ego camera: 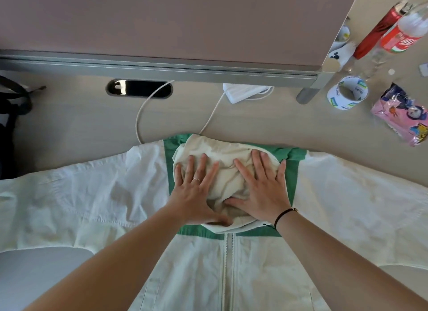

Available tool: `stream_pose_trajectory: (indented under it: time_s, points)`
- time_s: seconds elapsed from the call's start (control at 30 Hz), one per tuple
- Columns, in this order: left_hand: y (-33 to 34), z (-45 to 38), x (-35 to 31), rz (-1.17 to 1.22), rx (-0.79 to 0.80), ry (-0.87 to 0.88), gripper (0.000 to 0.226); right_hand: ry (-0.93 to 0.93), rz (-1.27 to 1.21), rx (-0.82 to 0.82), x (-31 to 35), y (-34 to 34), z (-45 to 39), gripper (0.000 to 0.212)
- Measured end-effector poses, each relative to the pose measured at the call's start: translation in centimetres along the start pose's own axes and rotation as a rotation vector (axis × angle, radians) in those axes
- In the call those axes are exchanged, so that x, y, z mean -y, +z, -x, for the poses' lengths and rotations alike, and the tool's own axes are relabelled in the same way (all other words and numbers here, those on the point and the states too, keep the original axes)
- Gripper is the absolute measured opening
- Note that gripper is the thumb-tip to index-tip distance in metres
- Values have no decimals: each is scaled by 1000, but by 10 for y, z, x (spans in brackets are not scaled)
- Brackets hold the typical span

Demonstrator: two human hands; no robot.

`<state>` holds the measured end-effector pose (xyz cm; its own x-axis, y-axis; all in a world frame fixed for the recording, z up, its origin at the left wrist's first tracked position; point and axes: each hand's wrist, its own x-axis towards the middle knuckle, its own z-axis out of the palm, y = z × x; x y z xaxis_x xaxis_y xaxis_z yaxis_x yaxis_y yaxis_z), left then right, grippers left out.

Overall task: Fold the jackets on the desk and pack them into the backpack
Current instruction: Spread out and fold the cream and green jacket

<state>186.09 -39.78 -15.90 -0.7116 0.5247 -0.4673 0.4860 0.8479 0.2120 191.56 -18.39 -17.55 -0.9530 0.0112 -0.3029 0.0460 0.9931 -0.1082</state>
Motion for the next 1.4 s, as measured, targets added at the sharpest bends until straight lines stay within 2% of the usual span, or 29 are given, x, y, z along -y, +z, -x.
stream_pose_trajectory:
  time_s: [0.13, 0.23, 0.47, 0.63, 0.8, 0.93, 1.0, 1.07, 1.17, 1.3, 1.4]
  points:
    - [6, 1, -11, 10, -70, -20, 117, -22, 13, -14, -4, -2, -9, 104]
    - [16, 10, -21, -50, -107, -6, 112, -27, 21, 19, -7, -8, -17, 103]
    - [21, 21, -25, -79, -15, -61, 132, 12, -116, -52, 16, 0, 39, 94]
    - [18, 19, -23, -62, 15, -42, 146, 7, -32, -4, 13, 19, 56, 98]
    - [17, 20, -17, -33, 36, -25, 147, 20, 19, 69, 13, 14, 52, 107]
    - [12, 22, -16, -42, 87, -25, 145, 65, 4, 179, 15, 2, 48, 105]
    - [12, 23, -15, -32, 101, -24, 137, 95, -11, 246, 19, -3, 48, 103]
    - [13, 27, -14, -26, 89, -15, 115, 135, -106, 280, 26, -11, 49, 99]
    - [11, 31, -12, 53, 58, -12, 90, 238, -319, 205, 33, -22, 60, 85]
    - [-9, 30, -32, 78, -27, -9, 86, 463, -397, 42, 28, -28, 92, 76]
    - [-21, 37, -51, 159, -87, -23, 85, 542, -382, 46, 14, -15, 124, 76]
